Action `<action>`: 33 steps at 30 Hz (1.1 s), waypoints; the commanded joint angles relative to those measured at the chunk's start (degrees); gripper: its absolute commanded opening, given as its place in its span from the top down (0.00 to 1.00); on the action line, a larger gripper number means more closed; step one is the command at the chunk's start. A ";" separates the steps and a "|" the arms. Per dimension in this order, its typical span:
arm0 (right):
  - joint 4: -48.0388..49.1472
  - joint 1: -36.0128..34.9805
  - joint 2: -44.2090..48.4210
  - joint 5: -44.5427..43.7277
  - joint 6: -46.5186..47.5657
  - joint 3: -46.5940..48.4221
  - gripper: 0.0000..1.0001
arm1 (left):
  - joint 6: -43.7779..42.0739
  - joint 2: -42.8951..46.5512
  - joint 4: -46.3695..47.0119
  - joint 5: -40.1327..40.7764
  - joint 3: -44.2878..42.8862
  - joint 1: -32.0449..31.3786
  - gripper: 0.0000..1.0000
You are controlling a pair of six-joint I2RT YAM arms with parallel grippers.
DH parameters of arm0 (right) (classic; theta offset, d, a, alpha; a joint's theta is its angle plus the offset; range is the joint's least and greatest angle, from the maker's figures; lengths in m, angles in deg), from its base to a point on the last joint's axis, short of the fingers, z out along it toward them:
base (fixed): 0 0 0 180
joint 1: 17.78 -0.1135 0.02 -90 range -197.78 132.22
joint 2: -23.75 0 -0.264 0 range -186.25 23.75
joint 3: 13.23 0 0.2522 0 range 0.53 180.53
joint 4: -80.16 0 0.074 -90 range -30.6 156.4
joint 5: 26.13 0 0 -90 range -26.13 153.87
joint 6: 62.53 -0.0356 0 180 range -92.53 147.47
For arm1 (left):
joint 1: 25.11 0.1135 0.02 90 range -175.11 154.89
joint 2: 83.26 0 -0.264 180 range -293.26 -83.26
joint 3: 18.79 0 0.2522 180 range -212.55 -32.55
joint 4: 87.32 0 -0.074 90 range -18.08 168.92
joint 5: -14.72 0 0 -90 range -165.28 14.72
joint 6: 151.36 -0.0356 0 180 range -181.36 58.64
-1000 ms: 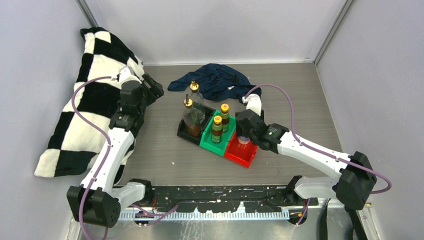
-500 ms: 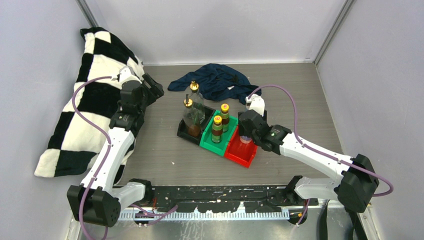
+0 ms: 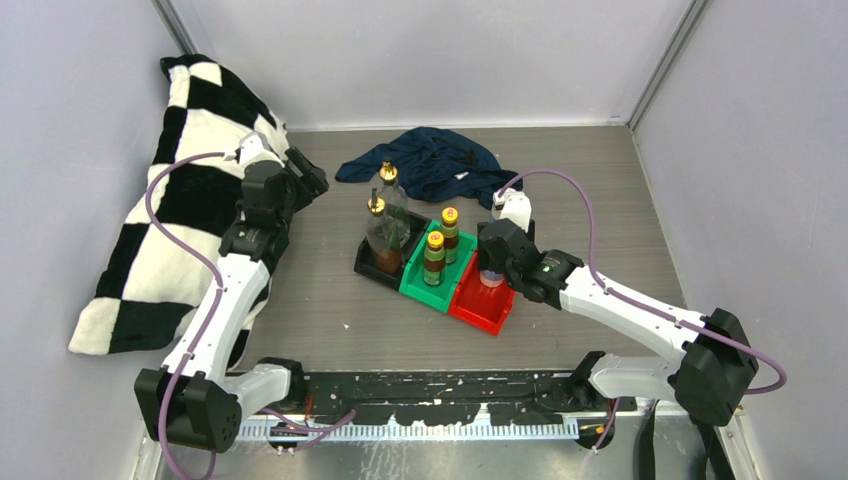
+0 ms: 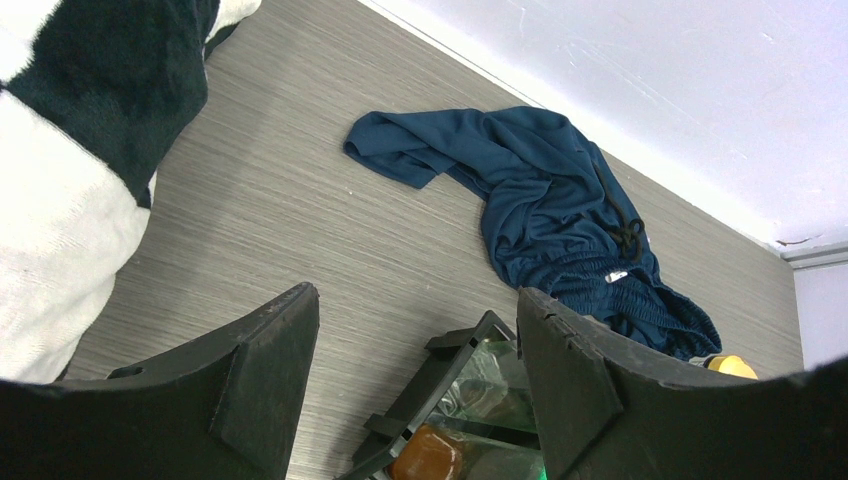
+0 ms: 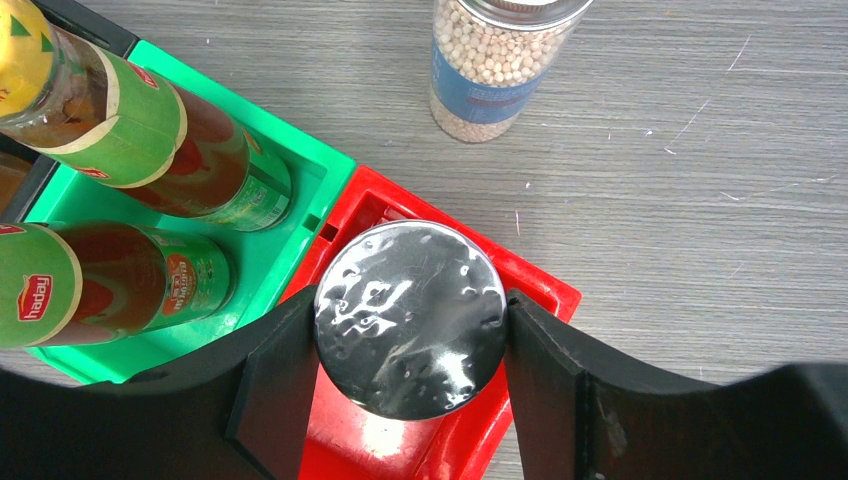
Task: Organize the condiment bottles
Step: Place the bottle in the storage box.
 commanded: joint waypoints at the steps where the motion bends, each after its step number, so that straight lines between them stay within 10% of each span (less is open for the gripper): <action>1: 0.69 0.73 1.56 -1.66 0.00 0.06 0.41 | 0.18 0.08 2.58 -0.14 0.17 0.27 0.26; 33: -6.76 -0.19 3.71 1.06 0.69 11.10 0.16 | 0.62 0.00 2.58 -0.41 0.19 0.27 0.26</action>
